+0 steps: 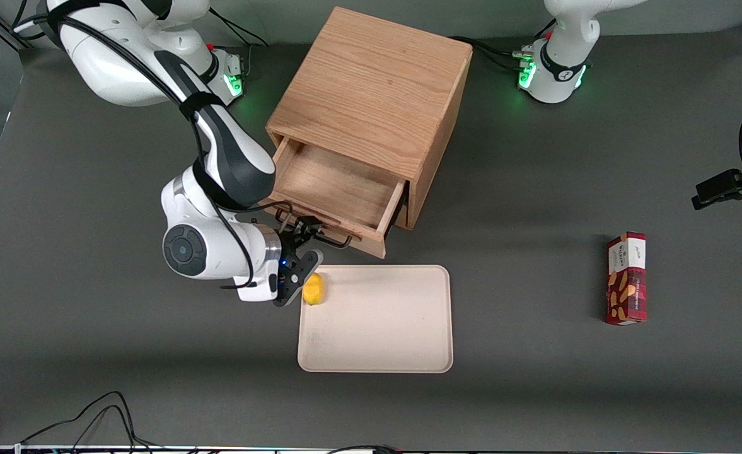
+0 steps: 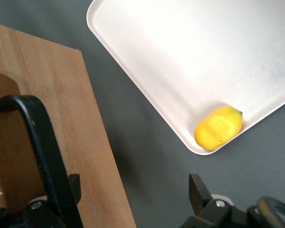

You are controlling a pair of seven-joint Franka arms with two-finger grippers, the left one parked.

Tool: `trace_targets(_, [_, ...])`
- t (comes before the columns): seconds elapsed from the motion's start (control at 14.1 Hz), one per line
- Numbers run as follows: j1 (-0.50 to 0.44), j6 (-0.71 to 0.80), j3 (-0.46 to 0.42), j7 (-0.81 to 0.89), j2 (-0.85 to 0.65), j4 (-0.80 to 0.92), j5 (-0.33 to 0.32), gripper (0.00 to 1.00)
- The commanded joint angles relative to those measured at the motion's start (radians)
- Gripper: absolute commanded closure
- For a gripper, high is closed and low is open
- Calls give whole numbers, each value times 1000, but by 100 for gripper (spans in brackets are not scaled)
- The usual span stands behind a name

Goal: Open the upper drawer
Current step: 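Pull the upper drawer outward from the cabinet with the right gripper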

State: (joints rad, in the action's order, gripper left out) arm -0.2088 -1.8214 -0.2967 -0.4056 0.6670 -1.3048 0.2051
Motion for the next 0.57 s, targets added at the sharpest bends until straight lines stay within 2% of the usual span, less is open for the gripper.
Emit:
trace_targets(0.0, [9,33,16,-44,46,68,8,0])
trace_targets(0.5, [22,82,47,-105,54,116,5,0])
